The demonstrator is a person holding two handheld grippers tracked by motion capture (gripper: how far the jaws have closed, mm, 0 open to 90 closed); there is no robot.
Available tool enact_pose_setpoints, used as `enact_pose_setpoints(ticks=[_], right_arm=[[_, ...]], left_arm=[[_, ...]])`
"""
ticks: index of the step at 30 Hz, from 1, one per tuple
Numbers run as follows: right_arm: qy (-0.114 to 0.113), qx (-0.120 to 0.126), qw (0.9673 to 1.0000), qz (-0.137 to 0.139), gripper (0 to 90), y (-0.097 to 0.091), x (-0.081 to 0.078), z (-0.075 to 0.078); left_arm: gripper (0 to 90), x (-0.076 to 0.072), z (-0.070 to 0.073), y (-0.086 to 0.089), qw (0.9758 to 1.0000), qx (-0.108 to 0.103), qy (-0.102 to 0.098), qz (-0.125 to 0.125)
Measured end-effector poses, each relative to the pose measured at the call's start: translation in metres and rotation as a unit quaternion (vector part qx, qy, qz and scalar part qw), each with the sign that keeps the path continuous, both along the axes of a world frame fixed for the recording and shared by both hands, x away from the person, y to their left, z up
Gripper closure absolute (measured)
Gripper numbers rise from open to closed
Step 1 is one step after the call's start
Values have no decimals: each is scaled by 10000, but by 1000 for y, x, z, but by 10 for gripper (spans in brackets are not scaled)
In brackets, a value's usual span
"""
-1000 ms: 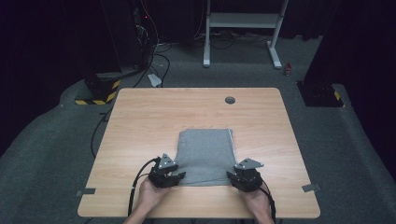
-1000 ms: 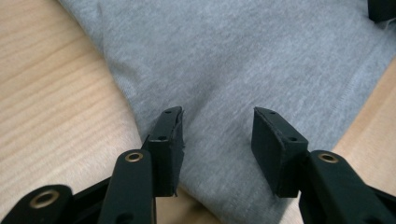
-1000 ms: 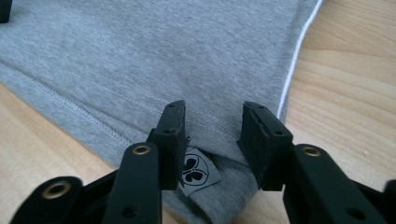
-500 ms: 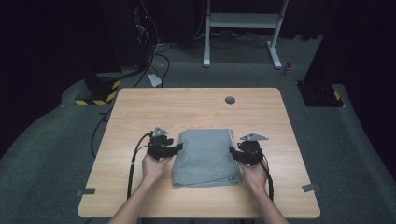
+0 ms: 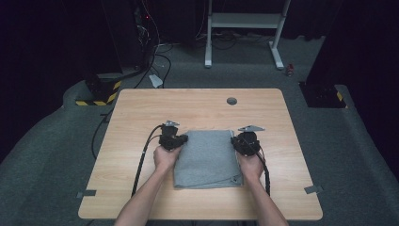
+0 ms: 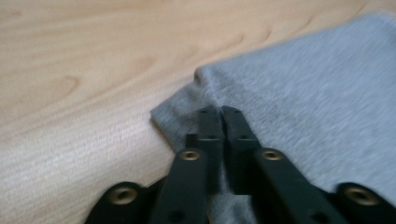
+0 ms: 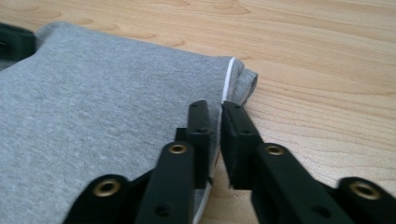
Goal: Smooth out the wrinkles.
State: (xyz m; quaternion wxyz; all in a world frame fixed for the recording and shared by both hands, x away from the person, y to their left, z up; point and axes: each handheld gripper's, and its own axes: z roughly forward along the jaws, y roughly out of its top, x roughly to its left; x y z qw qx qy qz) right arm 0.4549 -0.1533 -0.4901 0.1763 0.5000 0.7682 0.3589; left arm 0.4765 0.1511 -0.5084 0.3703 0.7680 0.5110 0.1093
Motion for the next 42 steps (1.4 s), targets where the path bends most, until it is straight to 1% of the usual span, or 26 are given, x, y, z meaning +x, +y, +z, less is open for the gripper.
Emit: enact_pose_setpoints(ticks=[3, 5, 6, 7, 8, 9, 10, 12, 14, 15, 16, 17, 18, 19, 20, 22, 24, 25, 27, 29, 31, 32, 34, 35, 38, 42], right_arm=[[-45, -136, 9999, -18, 888, -4, -1, -1], [50, -169, 9998, -50, 900, -7, 0, -3], [16, -293, 9995, -134, 898, -8, 0, -4], [31, -321, 9994, -119, 891, -9, -1, -4], [-7, -275, 9995, -147, 844, -12, -2, -3], [-103, -218, 9995, -183, 812, -13, -5, -1], [-194, -71, 9996, -173, 793, -14, -8, 2], [-384, 72, 9992, 40, 757, -7, -16, 10], [-432, 226, 9982, 359, 708, 8, -24, 13], [-413, 282, 9977, 457, 688, 13, -25, 12], [-383, 330, 9968, 625, 672, 22, -27, 9], [-335, 285, 9964, 719, 659, 29, -29, 5], [-267, 177, 9965, 771, 641, 36, -29, 0], [-198, 34, 9965, 810, 625, 39, -29, -5], [-119, -91, 9968, 782, 612, 40, -29, -10], [35, -220, 9973, 694, 594, 35, -28, -20], [95, -244, 9983, 528, 557, 27, -29, -24], [136, -168, 9985, 513, 553, 21, -30, -26], [82, -99, 9989, 457, 549, 14, -38, -24], [-97, 2, 9986, 528, 542, 13, -49, -20], [-257, 111, 9972, 695, 536, 16, -62, -17], [-322, 110, 9961, 811, 536, 19, -68, -16], [-365, -42, 9937, 1059, 532, 28, -79, -18], [-320, -66, 9932, 1114, 530, 30, -81, -19], [-302, -171, 9925, 1173, 522, 37, -81, -24], [-206, -278, 9942, 1021, 511, 43, -70, -31]], left_arm=[[888, -1, 0, 5, 9995, 252, -124, 163], [886, -1, 2, 11, 9993, 242, -162, 251], [882, -2, 4, 12, 9985, 300, -285, 346], [868, -5, 7, 16, 9981, 230, -370, 436], [752, -6, 9, 18, 9982, 106, -388, 451], [652, -9, 12, 22, 9982, -84, -429, 399], [592, -14, 16, 23, 9976, -257, -555, 321], [525, -26, 22, 21, 9964, -444, -727, 8], [489, -35, 25, 12, 9959, -351, -735, -385], [481, -42, 25, 6, 9944, -320, -856, -536], [481, -47, 24, 2, 9933, -385, -896, -619], [480, -50, 22, -1, 9928, -429, -883, -686], [480, -51, 18, -3, 9932, -339, -845, -724], [480, -50, 12, -4, 9942, -151, -767, -734], [489, -50, 7, -4, 9946, -86, -708, -757], [508, -51, 1, 2, 9943, -166, -753, -737], [502, -52, 4, 5, 9960, -68, -685, -569], [483, -55, 6, 8, 9963, -9, -670, -529], [448, -64, 8, 10, 9960, -59, -735, -509], [431, -75, 11, 9, 9948, -120, -833, -576], [432, -87, 11, 4, 9930, 5, -933, -722], [434, -92, 9, 1, 9928, 80, -906, -773], [436, -98, 3, -3, 9927, 172, -901, -789], [439, -99, 1, -3, 9927, 211, -879, -794], [464, -96, -3, -3, 9938, 142, -810, -749], [463, -84, -4, -9, 9947, 81, -737, -714]])
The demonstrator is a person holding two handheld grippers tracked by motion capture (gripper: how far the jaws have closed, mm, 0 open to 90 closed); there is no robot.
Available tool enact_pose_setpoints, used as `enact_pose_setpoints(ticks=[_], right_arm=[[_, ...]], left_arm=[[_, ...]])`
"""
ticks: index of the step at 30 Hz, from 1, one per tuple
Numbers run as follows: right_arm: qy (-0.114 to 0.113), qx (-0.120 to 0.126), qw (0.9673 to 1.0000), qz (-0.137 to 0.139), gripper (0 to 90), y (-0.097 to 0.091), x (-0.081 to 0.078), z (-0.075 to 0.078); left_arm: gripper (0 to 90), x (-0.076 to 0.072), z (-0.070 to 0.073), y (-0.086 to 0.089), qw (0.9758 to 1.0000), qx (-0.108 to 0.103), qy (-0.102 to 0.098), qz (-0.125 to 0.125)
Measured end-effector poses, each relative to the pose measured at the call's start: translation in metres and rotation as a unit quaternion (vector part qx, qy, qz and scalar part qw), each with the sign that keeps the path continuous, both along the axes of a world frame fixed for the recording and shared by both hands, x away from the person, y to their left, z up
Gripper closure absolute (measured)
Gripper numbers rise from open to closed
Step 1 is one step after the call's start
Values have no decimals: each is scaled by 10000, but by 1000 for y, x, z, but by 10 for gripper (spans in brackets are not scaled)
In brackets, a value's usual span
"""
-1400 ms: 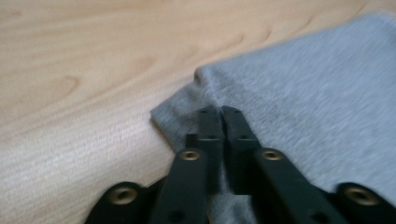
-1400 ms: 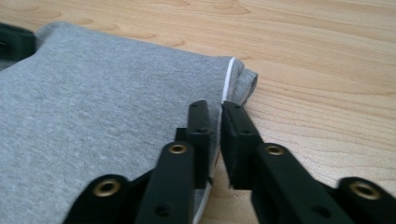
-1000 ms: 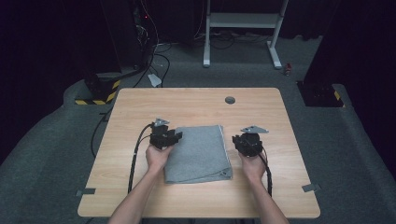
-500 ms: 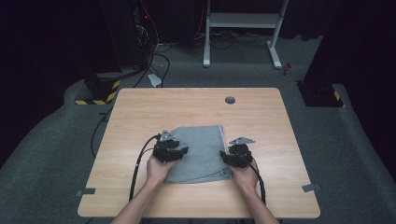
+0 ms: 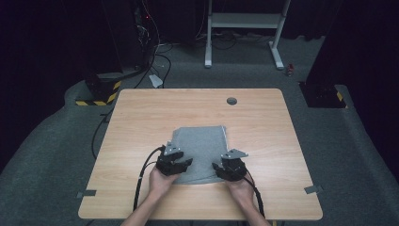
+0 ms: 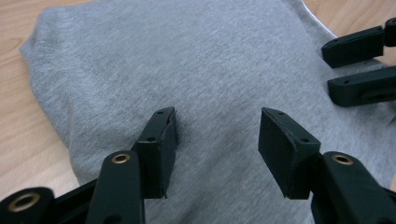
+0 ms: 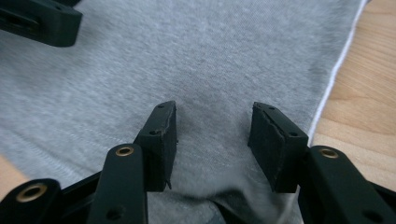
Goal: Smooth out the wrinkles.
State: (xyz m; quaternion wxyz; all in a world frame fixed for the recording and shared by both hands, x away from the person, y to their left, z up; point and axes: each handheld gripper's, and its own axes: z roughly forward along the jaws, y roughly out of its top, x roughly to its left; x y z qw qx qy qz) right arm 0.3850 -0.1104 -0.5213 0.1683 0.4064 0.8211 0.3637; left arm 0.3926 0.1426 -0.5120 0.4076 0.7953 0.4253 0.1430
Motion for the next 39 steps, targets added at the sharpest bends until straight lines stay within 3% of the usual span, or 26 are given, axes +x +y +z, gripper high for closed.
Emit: enact_pose_setpoints(ticks=[4, 12, 14, 16, 18, 20, 24, 26, 27, 30, 38, 39], right_arm=[[23, -99, 9996, -273, 507, 0, 17, 1], [152, -207, 9985, -491, 502, 1, 53, 4], [237, -207, 9981, -533, 501, 3, 53, 9], [102, -146, 9988, -455, 503, 2, 47, 15], [20, -87, 9992, -378, 503, -2, 36, 18], [27, -106, 9995, -295, 504, -9, 23, 15], [158, -142, 9993, -306, 502, -22, 7, 3], [-8, -120, 9995, -285, 501, -25, 2, 0], [-28, -117, 9995, -278, 500, -25, 1, -1], [28, -113, 9995, -299, 495, -26, 2, 3], [-218, 280, 9987, -361, 492, -43, 0, 22], [-224, 412, 9981, -401, 491, -47, -2, 25]], left_arm=[[458, 18, -1, -8, 10000, -23, 21, 14], [452, 52, 4, -10, 9993, -132, 164, 303], [446, 48, 10, -8, 9993, -177, 119, 295], [440, 35, 16, -7, 9997, 20, -54, 216], [440, 23, 17, -2, 9997, 20, -137, 198], [440, 9, 14, 1, 9998, 63, -132, 146], [440, -7, 2, 3, 9988, 454, -153, 31], [439, -9, -8, 3, 9979, 643, -74, -7], [425, -11, -11, 4, 9980, 597, -208, -10], [424, -11, -6, 5, 9984, 554, -119, 18], [414, -20, 11, 19, 9994, 63, -324, 137], [414, -21, 13, 21, 9993, 55, -351, 148]])
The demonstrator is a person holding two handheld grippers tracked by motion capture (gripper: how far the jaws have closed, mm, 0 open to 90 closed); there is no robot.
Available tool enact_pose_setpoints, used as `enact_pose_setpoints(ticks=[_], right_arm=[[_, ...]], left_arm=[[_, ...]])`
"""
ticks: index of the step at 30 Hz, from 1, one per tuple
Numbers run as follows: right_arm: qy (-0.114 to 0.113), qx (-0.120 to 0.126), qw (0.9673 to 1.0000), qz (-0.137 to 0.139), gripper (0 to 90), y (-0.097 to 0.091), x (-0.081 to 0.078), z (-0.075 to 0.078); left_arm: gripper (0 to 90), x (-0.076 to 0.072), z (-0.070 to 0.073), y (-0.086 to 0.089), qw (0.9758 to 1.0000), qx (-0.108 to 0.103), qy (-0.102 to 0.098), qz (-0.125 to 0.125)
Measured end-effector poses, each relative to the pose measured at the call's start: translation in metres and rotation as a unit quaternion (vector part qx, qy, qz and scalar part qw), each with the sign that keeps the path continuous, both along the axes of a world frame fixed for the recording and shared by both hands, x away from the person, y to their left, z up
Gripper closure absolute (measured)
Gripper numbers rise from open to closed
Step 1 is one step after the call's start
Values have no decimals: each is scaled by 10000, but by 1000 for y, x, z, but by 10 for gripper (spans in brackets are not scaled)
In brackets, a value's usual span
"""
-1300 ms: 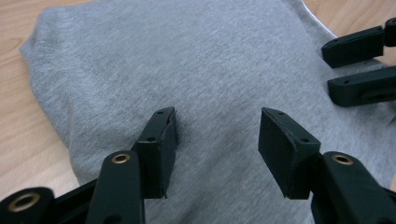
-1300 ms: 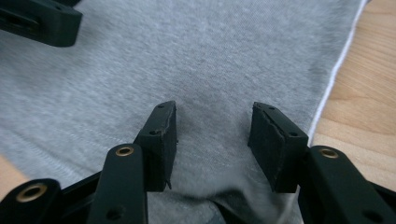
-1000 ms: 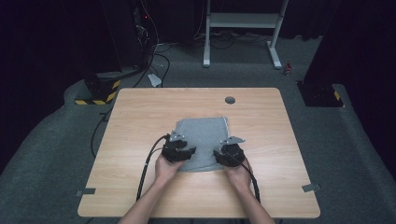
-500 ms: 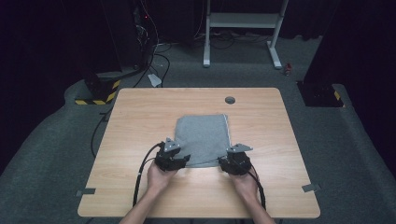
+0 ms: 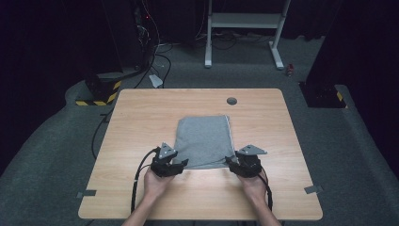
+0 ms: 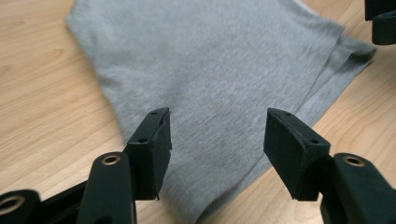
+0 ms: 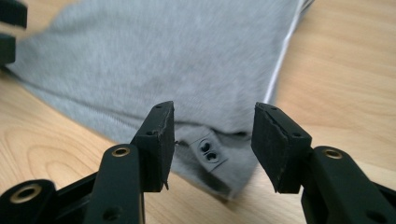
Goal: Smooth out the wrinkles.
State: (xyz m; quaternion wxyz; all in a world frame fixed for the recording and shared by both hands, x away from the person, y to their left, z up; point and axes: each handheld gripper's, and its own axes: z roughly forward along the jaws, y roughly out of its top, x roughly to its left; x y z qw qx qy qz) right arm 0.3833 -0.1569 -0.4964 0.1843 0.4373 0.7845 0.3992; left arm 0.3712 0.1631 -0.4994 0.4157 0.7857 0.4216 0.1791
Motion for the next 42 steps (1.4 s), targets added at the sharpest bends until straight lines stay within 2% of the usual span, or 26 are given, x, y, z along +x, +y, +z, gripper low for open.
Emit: enact_pose_setpoints(ticks=[3, 6, 13, 19, 21, 23, 25, 27, 28, 30, 33, 34, 36, 39, 42], right_arm=[[-48, 131, 9999, -43, 490, -7, -3, 5], [-76, 213, 9997, -83, 487, -12, -4, 8], [-194, 435, 9987, -180, 473, -29, -5, 19], [-268, 628, 9973, -283, 458, -43, -8, 26], [-254, 648, 9971, -302, 453, -46, -8, 26], [-211, 673, 9969, -354, 447, -50, -8, 25], [-223, 686, 9967, -363, 447, -53, -10, 26], [-206, 680, 9968, -374, 446, -56, -11, 27], [-226, 596, 9974, -335, 444, -57, -9, 27], [-204, 637, 9971, -371, 443, -61, -10, 29], [-302, 694, 9964, -379, 442, -66, -13, 32], [-310, 677, 9965, -373, 441, -68, -13, 32], [-280, 642, 9967, -412, 440, -72, -13, 32], [-245, 626, 9965, -501, 440, -79, -15, 28], [-205, 674, 9955, -631, 441, -88, -16, 24]], left_arm=[[407, -1, 5, 9, 9999, -41, -50, 87], [401, -3, 9, 18, 9993, -287, -70, 207], [385, -8, 16, 36, 9977, -550, -162, 360], [366, -13, 19, 47, 9967, -665, -232, 406], [359, -14, 18, 50, 9968, -659, -216, 408], [357, -17, 17, 53, 9973, -555, -226, 421], [351, -19, 17, 58, 9968, -642, -200, 434], [347, -17, 17, 61, 9971, -583, -198, 436], [342, -15, 17, 62, 9975, -534, -166, 434], [335, -15, 19, 64, 9972, -574, -221, 414], [334, -17, 17, 68, 9968, -617, -196, 461], [333, -17, 16, 69, 9969, -574, -192, 504], [332, -17, 13, 74, 9962, -642, -138, 570], [330, -19, 10, 78, 9953, -676, -163, 668], [327, -19, 5, 80, 9956, -574, -87, 741]])
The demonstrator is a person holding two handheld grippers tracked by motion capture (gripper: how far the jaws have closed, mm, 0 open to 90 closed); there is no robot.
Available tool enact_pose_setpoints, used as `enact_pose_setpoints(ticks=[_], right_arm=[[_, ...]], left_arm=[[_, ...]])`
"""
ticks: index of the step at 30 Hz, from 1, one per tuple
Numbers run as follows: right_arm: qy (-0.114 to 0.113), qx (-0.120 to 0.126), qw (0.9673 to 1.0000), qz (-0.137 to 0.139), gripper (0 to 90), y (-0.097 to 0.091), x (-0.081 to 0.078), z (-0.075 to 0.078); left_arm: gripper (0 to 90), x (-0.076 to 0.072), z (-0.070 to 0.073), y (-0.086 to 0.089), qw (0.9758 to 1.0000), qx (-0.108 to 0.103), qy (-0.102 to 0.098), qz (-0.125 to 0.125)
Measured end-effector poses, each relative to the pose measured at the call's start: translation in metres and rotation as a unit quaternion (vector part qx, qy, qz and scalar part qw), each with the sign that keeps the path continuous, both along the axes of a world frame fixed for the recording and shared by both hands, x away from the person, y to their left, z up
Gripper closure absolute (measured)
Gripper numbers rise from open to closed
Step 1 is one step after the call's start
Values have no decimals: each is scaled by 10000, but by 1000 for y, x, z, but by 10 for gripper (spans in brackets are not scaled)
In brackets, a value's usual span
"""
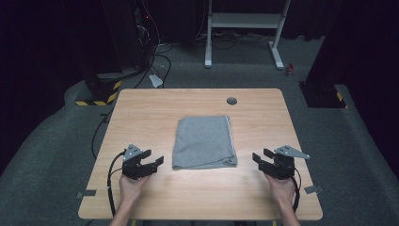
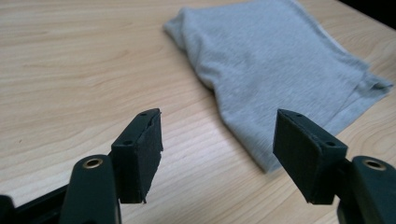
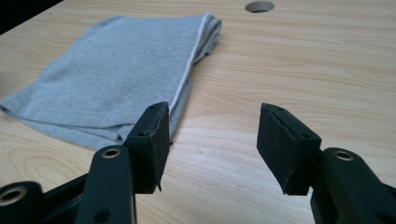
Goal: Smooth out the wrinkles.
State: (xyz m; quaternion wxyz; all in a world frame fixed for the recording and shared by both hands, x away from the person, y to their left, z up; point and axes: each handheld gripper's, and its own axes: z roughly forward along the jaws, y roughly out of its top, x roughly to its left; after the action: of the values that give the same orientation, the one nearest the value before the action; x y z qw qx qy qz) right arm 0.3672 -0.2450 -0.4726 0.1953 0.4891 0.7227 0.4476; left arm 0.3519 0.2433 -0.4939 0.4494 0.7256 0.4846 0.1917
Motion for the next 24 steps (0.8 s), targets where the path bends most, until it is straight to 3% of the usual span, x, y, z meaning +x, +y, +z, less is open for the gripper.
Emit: enact_pose_setpoints(ticks=[6, 10, 17, 20, 24], right_arm=[[34, 41, 9998, -216, 442, -15, -1, -6], [24, 42, 9995, -308, 443, -22, -2, -8], [94, -138, 9990, -423, 443, -28, 6, -16], [174, -157, 9984, -523, 441, -31, 9, -21], [250, -269, 9976, -583, 436, -32, 12, -24]], left_arm=[[317, 1, -3, 7, 9998, 7, 39, 192], [316, 2, -8, 12, 9993, 171, 136, 312], [318, 5, -12, 18, 9983, 187, 195, 515], [327, 7, -15, 19, 9975, 263, 126, 638], [336, 13, -19, 21, 9962, 354, 200, 774]])
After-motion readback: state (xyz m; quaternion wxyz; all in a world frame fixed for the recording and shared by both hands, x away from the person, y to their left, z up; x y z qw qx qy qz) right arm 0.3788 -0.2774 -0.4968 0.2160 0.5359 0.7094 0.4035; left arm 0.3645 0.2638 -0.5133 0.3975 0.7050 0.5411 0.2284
